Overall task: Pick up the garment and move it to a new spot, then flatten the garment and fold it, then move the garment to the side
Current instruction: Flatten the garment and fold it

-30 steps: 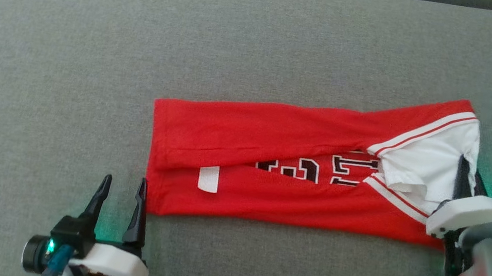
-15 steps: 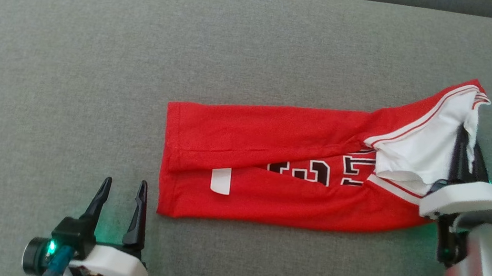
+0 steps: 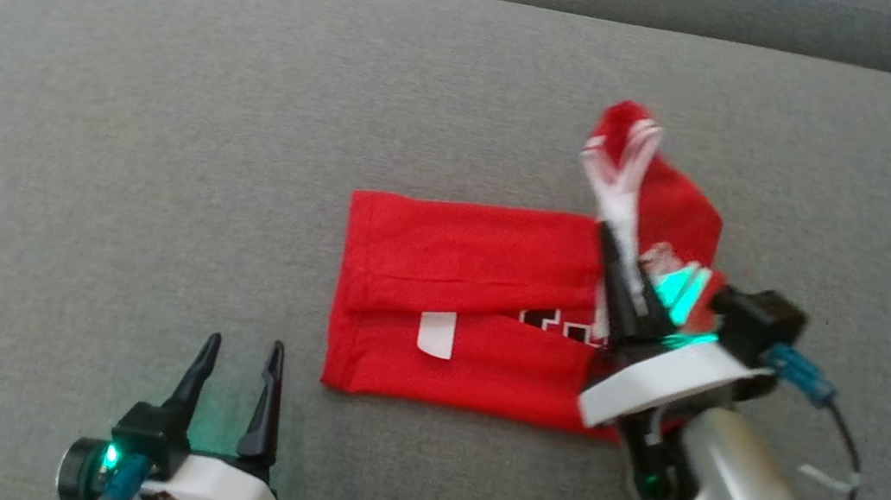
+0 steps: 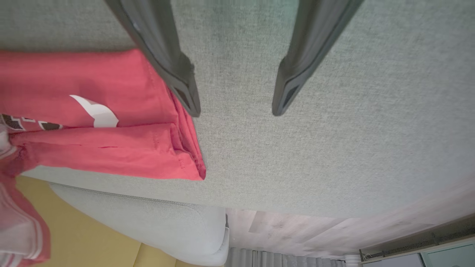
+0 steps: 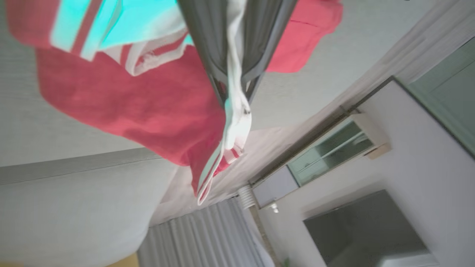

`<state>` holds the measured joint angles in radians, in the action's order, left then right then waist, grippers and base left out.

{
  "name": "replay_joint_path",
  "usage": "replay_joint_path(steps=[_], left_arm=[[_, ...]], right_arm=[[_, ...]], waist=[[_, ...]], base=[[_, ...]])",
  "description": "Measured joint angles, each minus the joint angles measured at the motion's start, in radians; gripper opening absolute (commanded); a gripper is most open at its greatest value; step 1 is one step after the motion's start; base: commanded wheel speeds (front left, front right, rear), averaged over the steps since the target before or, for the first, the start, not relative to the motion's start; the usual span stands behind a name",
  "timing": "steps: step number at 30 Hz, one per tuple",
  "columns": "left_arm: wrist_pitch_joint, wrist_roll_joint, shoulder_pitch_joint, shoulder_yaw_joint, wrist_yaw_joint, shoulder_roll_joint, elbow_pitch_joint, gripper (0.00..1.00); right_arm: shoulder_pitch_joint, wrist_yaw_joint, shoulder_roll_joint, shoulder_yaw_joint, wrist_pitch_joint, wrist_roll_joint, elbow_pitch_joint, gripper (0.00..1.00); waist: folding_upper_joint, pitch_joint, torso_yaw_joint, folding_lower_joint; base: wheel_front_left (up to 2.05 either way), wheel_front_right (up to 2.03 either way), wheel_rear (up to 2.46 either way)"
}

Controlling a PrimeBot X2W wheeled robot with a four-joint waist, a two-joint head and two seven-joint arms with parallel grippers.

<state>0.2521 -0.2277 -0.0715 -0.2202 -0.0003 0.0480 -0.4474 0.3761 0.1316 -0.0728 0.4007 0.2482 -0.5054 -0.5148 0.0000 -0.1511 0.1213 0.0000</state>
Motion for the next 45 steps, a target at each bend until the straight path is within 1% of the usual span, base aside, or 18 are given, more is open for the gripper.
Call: replay_joint_path(steps=[2, 5, 9, 13, 14, 15, 19, 22, 24, 28, 30, 34, 35, 39, 43, 45], left_arm=[[0.000, -0.003, 0.000, -0.010, -0.001, 0.000, -0.001, 1.00], [0.000, -0.005, 0.000, -0.023, -0.001, 0.000, -0.001, 1.00], [0.000, -0.007, 0.000, -0.051, 0.000, 0.000, -0.001, 1.00], [0.000, -0.020, 0.000, -0.070, 0.000, 0.000, -0.002, 1.00], [0.000, -0.020, 0.000, -0.071, 0.000, 0.000, -0.003, 1.00], [0.000, -0.021, 0.000, -0.071, 0.001, 0.000, -0.005, 1.00], [0.000, -0.021, 0.001, -0.070, 0.005, 0.000, -0.006, 1.00], [0.000, -0.031, 0.010, -0.059, 0.011, 0.000, -0.003, 1.00], [0.000, -0.031, 0.019, -0.045, 0.013, 0.000, 0.000, 1.00], [0.000, -0.030, 0.019, -0.020, 0.018, 0.000, 0.015, 1.00], [0.000, -0.027, 0.018, -0.003, 0.019, 0.000, 0.022, 1.00], [0.000, -0.012, 0.018, 0.025, 0.019, 0.000, 0.028, 1.00], [0.000, -0.009, 0.018, 0.037, 0.019, 0.000, 0.029, 1.00], [0.000, 0.015, 0.021, 0.063, 0.018, 0.000, 0.031, 1.00], [0.000, 0.028, 0.064, 0.072, 0.018, 0.000, 0.046, 1.00], [0.000, 0.034, 0.098, 0.079, 0.018, 0.000, 0.054, 1.00]], right_arm=[[0.001, 0.000, 0.001, 0.065, -0.012, -0.041, 0.011, 0.00], [0.004, 0.000, 0.001, 0.141, -0.020, -0.070, 0.010, 0.00], [0.032, 0.000, 0.001, 0.205, -0.020, -0.085, -0.038, 0.00], [0.090, 0.000, 0.001, 0.239, -0.019, -0.097, -0.100, 0.00], [0.100, 0.000, 0.001, 0.248, -0.019, -0.115, -0.111, 0.71], [0.108, 0.000, 0.001, 0.260, -0.018, -0.134, -0.121, 1.00], [0.127, 0.000, 0.003, 0.280, -0.009, -0.163, -0.157, 1.00], [0.140, 0.000, 0.003, 0.235, 0.000, -0.145, -0.177, 1.00], [0.140, 0.000, 0.003, 0.153, 0.000, -0.097, -0.170, 1.00], [0.108, 0.000, 0.003, -0.033, 0.001, 0.015, -0.118, 1.00], [0.060, 0.000, 0.003, -0.117, 0.001, 0.098, -0.096, 1.00], [-0.052, 0.000, 0.004, -0.256, 0.001, 0.212, -0.064, 1.00], [-0.093, 0.000, 0.004, -0.298, 0.001, 0.259, -0.057, 1.00], [-0.153, 0.000, 0.012, -0.345, 0.001, 0.322, -0.035, 1.00], [-0.223, 0.000, 0.018, -0.356, 0.001, 0.344, -0.027, 1.00], [-0.261, 0.000, 0.021, -0.355, 0.001, 0.337, -0.033, 1.00]], waist=[[0.0000, 0.005, 0.019, 0.0000], [0.0000, 0.009, 0.055, 0.0000], [0.0000, 0.008, 0.116, 0.0000], [0.0000, 0.002, 0.180, 0.0000], [0.0000, 0.001, 0.195, 0.0000], [0.0000, 0.000, 0.209, 0.0000], [0.0000, 0.000, 0.239, 0.0000], [0.0000, 0.005, 0.223, 0.0000], [0.0000, 0.011, 0.203, 0.0000], [0.0000, 0.020, 0.150, 0.0000], [0.0000, 0.024, 0.120, 0.0000], [0.0000, 0.036, 0.061, 0.0000], [0.0000, 0.044, 0.035, 0.0000], [0.0000, 0.066, -0.009, 0.0000], [0.0000, 0.098, -0.035, -0.0001], [0.0000, 0.112, -0.045, -0.0001]], base=[[0.00, 0.00, 0.00], [0.00, 0.00, 0.00], [0.00, 0.00, 0.00], [0.00, 0.00, 0.00], [0.00, 0.00, 0.00], [0.00, 0.00, 0.00], [0.00, 0.00, 0.00], [0.00, 0.00, 0.00], [0.00, 0.00, 0.00], [0.00, 0.00, 0.00], [0.00, 0.00, 0.00], [0.00, 0.00, 0.00], [0.00, 0.00, 0.00], [0.00, 0.00, 0.00], [0.00, 0.00, 0.00], [0.00, 0.00, 0.00]])
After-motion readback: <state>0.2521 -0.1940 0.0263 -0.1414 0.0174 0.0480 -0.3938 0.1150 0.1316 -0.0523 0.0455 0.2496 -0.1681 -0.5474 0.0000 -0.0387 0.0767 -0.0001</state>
